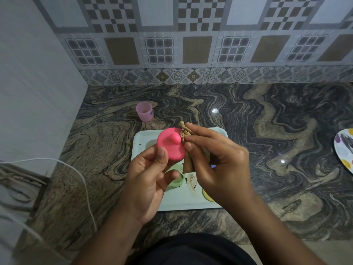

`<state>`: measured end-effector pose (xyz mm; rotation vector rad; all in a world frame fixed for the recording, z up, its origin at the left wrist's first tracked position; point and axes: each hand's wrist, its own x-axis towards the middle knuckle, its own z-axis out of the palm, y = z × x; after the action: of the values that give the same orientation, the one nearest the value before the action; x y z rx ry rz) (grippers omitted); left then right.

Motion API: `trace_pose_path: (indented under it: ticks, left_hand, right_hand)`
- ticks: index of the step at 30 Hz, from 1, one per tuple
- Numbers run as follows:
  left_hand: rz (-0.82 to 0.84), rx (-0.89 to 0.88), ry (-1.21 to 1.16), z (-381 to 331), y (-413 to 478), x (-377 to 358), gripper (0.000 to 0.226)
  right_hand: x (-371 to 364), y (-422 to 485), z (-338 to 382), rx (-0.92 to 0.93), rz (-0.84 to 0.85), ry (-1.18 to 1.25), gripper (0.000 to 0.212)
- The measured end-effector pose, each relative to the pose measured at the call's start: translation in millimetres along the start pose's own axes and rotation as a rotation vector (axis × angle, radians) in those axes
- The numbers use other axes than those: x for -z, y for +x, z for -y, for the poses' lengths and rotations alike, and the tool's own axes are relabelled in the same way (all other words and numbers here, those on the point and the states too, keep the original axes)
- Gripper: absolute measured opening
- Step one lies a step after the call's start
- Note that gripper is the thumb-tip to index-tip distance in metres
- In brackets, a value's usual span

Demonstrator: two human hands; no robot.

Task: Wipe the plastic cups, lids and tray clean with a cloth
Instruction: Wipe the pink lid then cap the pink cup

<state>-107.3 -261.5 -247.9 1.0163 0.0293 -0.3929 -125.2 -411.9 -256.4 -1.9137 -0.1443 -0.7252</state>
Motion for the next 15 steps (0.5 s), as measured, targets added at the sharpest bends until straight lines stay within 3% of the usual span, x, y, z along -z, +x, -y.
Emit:
trace_pose_path:
  ticks: [5,8,10,15]
  left_hand:
    - [-0.059,0.004,0.002,1.3,4.0,-0.2,0.042]
    - [0.025,-0.055,0.006,3.5,3.6,1.6,0.048]
    - [0.084,-0.085,0.038,5.9,1.8,3.8,0.046]
    - [-0.026,-0.02,0.02,0.6,4.0,-1.9,0.024]
  right_hand:
    - [3.8,-1.1,0.4,-0.047,0.034,0.01,0.014]
    - [4.1,-1.6,1.4,-0.056,0.023,0.019,0.014]
    - [3.8,-0.6,2.3,-0.034,0.01,0.005,0.014]
    - [3.4,-0.3,1.5,-0.023,0.004,-0.011,0.013]
